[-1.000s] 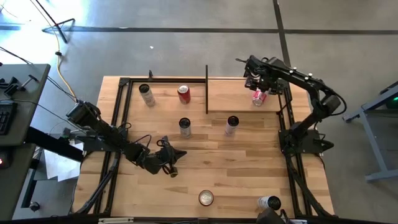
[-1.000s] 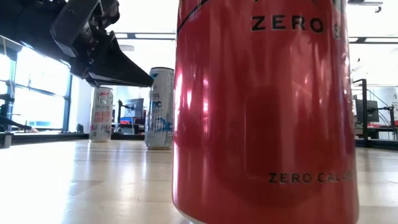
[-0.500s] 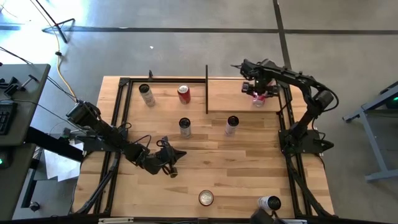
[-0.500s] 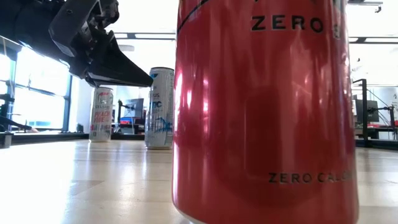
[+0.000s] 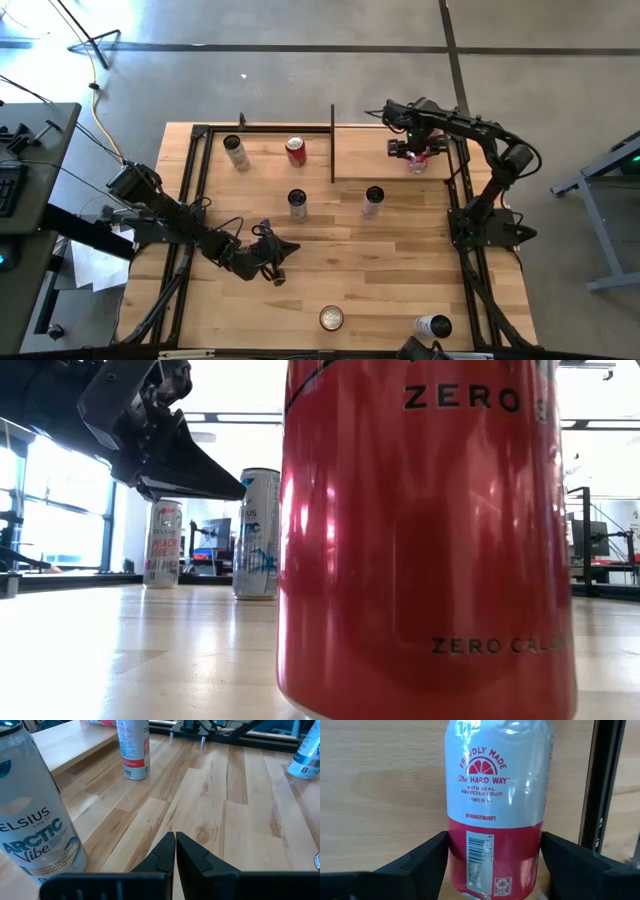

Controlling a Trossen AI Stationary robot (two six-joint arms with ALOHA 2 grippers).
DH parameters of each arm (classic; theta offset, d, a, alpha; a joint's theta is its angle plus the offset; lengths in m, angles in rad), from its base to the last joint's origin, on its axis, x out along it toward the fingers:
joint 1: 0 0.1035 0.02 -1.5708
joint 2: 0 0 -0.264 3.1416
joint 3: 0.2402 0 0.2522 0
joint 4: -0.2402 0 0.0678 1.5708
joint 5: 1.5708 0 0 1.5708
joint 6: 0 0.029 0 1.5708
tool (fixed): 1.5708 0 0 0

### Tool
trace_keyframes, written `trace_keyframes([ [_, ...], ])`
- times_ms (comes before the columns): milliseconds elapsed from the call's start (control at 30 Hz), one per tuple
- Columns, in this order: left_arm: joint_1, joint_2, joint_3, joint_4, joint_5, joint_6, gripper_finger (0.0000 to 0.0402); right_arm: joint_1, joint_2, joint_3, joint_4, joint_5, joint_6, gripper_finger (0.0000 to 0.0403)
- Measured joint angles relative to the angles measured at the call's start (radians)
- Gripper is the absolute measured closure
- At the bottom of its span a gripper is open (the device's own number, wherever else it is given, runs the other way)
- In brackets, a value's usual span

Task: Place canned beverage on shelf
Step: Put the pink soda can on the shelf aligned with the other pink soda can

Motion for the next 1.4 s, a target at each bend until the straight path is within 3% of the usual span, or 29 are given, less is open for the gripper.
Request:
trace_keyframes([
  [233, 0.000, 0.000, 0.000, -0.003, 0.000, 0.000, 0.0394, 0.025, 0.016, -0.001, -0.004, 0.023, -0.055, 0.0114],
  [633, 0.000, 0.000, 0.000, -0.011, 0.001, -0.007, 0.0394, 0.076, -0.047, -0.009, 0.010, -0.002, -0.146, 0.0163],
  [900, 0.000, 0.000, 0.000, -0.011, 0.001, -0.008, 0.0394, 0.200, -0.200, -0.022, 0.037, 0.154, -0.136, 0.0165],
  [1167, 0.000, 0.000, 0.000, -0.011, 0.003, -0.009, 0.0394, 0.325, -0.447, -0.374, 0.400, 0.217, -0.036, 0.0165],
  [1400, 0.000, 0.000, 0.000, -0.011, 0.011, -0.021, 0.0394, 0.457, -0.577, -0.700, 0.851, 0.427, -0.014, 0.0167],
])
